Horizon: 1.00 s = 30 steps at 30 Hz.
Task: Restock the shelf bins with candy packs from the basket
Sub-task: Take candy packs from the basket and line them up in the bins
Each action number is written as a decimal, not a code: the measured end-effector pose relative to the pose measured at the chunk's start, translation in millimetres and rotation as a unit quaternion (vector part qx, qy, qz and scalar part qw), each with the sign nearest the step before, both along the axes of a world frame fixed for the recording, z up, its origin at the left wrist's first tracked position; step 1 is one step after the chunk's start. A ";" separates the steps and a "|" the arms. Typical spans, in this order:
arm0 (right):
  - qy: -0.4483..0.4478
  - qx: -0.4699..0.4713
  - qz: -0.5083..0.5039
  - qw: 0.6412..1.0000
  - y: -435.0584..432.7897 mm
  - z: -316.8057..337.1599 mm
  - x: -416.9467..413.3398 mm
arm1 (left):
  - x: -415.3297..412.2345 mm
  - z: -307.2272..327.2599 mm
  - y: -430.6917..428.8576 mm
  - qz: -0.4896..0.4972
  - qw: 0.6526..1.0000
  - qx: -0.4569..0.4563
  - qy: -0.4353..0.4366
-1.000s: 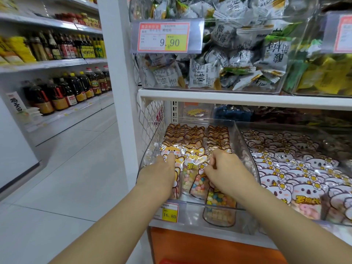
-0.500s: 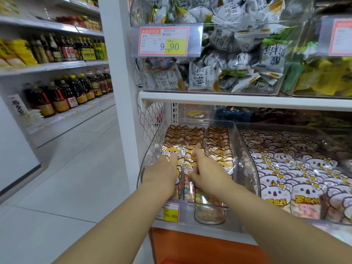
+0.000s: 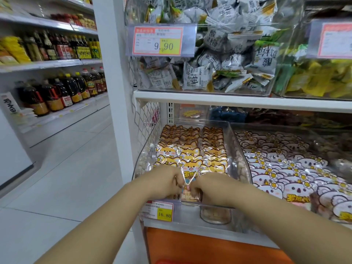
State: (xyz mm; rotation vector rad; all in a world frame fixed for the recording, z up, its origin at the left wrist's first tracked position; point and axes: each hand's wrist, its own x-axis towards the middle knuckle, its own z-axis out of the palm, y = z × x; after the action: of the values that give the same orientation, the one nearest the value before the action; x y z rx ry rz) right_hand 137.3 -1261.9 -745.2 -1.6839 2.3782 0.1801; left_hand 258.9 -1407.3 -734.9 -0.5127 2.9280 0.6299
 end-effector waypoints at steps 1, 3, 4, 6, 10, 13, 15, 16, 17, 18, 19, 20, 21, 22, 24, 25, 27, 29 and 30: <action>-0.025 0.021 0.001 0.999 -0.5 -0.1 -2.2 | 0.8 2.2 3.3 -0.018 0.998 0.046 -0.040; -0.049 0.082 0.008 0.995 -4.5 2.3 -0.6 | -0.2 7.5 6.2 -0.037 0.987 0.045 -0.153; -0.051 0.107 0.006 0.993 -7.4 3.5 0.6 | -2.6 9.7 5.7 -0.040 0.978 0.017 -0.203; -0.040 0.126 -0.009 0.991 -11.4 3.8 2.9 | -9.4 10.6 4.2 -0.059 0.963 -0.016 -0.261; 0.063 0.072 -0.031 0.995 -14.0 -1.9 5.0 | -15.2 5.9 5.5 -0.090 0.963 -0.034 -0.253; 0.106 0.047 -0.022 0.993 -13.4 -5.0 5.9 | -16.2 0.5 4.5 -0.071 0.972 -0.022 -0.222; 0.104 0.041 -0.007 0.994 -10.0 -5.1 3.3 | -16.7 -3.9 1.6 -0.062 0.976 -0.010 -0.210; 0.095 0.039 -0.002 0.995 -7.8 -4.5 1.0 | -16.4 -5.6 -0.5 -0.059 0.978 0.002 -0.201; 0.076 0.040 -0.002 0.996 -5.7 -3.7 -2.3 | -15.6 -7.1 -3.7 -0.052 0.980 0.019 -0.189; 0.046 0.039 -0.008 0.998 -3.8 -3.1 -6.0 | -14.0 -7.9 -6.8 -0.041 0.983 0.045 -0.174; 0.011 0.038 -0.019 0.999 -2.0 -0.3 -8.1 | -12.6 -9.3 -10.2 -0.028 0.985 0.069 -0.158; -0.020 0.036 -0.029 0.999 -0.6 2.5 -9.5 | -10.9 -9.8 -12.3 -0.019 0.986 0.082 -0.146; -0.046 0.039 -0.037 0.998 0.8 6.1 -9.2 | -9.5 -9.9 -13.2 -0.014 0.987 0.083 -0.140; -0.065 0.045 -0.041 0.996 2.3 9.3 -8.3 | -8.0 -8.2 -12.6 -0.010 0.987 0.077 -0.139; -0.082 0.047 -0.051 0.994 5.4 13.8 -4.2 | -6.1 -4.9 -10.8 -0.008 0.989 0.056 -0.136; -0.084 0.041 -0.056 0.994 7.0 15.3 -1.7 | -4.5 -3.3 -9.2 -0.003 0.991 0.051 -0.128; -0.080 0.013 -0.067 0.994 11.7 18.1 4.0 | 0.5 1.1 -2.5 0.013 0.995 0.043 -0.087; -0.072 -0.040 -0.078 0.994 21.6 22.8 11.7 | 9.4 4.9 9.0 0.028 1.000 -0.002 -0.012; -0.065 -0.080 -0.077 0.992 30.0 25.7 17.3 | 16.7 4.9 18.2 0.040 0.998 -0.021 0.042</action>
State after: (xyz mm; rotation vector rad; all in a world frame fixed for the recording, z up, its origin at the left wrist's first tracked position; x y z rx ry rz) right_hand 154.7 -1231.8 -719.5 -1.5142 2.4666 -0.1449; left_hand 275.6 -1389.0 -729.9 -0.6265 3.0175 0.6153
